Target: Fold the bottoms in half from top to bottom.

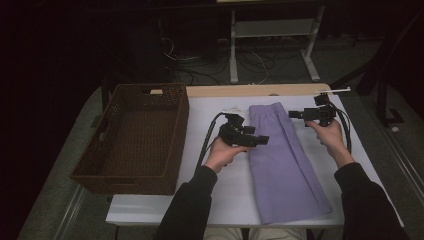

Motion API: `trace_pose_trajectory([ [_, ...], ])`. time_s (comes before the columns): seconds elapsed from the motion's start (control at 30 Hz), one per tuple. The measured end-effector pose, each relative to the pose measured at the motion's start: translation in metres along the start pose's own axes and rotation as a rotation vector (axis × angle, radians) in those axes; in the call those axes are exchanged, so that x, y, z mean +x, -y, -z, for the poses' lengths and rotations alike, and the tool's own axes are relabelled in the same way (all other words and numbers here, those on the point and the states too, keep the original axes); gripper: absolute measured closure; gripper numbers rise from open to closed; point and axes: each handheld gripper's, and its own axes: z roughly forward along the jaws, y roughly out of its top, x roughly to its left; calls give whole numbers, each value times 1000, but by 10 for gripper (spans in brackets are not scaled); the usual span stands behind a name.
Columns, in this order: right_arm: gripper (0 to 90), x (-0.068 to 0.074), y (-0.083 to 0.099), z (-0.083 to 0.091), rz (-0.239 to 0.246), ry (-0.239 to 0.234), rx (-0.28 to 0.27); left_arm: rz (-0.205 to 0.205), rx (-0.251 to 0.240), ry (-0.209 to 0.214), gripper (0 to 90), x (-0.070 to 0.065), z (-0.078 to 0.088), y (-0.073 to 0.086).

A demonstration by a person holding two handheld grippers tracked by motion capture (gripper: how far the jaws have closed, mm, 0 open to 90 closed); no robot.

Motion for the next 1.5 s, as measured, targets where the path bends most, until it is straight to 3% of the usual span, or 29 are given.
trace_pose_trajectory([
  [0.37,147,-7,6,-4,-21,12,12,40,18,-65,245,25,-5,-6],
  [0.7,147,-10,8,-8,-35,10,13,88,-7,-100,245,43,-11,-14],
  [0.9,150,-12,8,-7,-43,16,1,124,-14,-138,245,53,-15,-12],
  [1.27,170,-19,16,-15,-67,15,32,184,-20,-221,245,72,-25,-3],
  [1.5,260,-14,18,-22,-54,5,70,219,-39,-226,246,79,-37,2],
])
